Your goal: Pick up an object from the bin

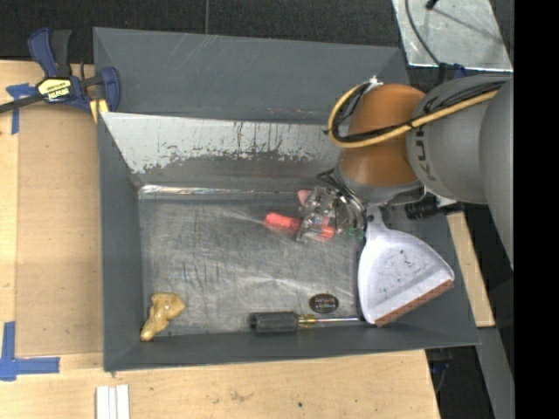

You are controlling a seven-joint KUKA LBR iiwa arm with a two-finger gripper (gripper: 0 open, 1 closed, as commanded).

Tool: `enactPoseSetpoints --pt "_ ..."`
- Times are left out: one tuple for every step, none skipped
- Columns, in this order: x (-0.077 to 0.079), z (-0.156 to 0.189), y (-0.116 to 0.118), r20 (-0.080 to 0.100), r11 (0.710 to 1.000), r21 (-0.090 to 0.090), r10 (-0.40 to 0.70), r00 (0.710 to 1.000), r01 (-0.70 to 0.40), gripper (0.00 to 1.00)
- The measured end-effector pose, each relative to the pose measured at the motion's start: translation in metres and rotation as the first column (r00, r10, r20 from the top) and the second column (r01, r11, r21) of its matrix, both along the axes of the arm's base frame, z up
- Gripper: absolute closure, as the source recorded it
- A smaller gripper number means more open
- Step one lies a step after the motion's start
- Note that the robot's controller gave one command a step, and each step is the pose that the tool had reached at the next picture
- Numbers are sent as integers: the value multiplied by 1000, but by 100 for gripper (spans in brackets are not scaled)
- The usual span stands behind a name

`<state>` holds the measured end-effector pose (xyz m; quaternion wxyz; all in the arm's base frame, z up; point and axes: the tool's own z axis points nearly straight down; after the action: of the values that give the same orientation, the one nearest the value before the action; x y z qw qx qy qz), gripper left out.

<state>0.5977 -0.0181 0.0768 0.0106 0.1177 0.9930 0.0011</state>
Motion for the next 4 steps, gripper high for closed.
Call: enactPoseSetpoints --pt "0 0 0 0 1000 0 0 1000 0 100" --pt "2 26 9 -21 1000 0 16 1000 -16 100" --pt "17 56 10 -17 1000 1 -29 999 30 100" --pt "2 52 13 -17 1000 0 -26 1000 26 100"
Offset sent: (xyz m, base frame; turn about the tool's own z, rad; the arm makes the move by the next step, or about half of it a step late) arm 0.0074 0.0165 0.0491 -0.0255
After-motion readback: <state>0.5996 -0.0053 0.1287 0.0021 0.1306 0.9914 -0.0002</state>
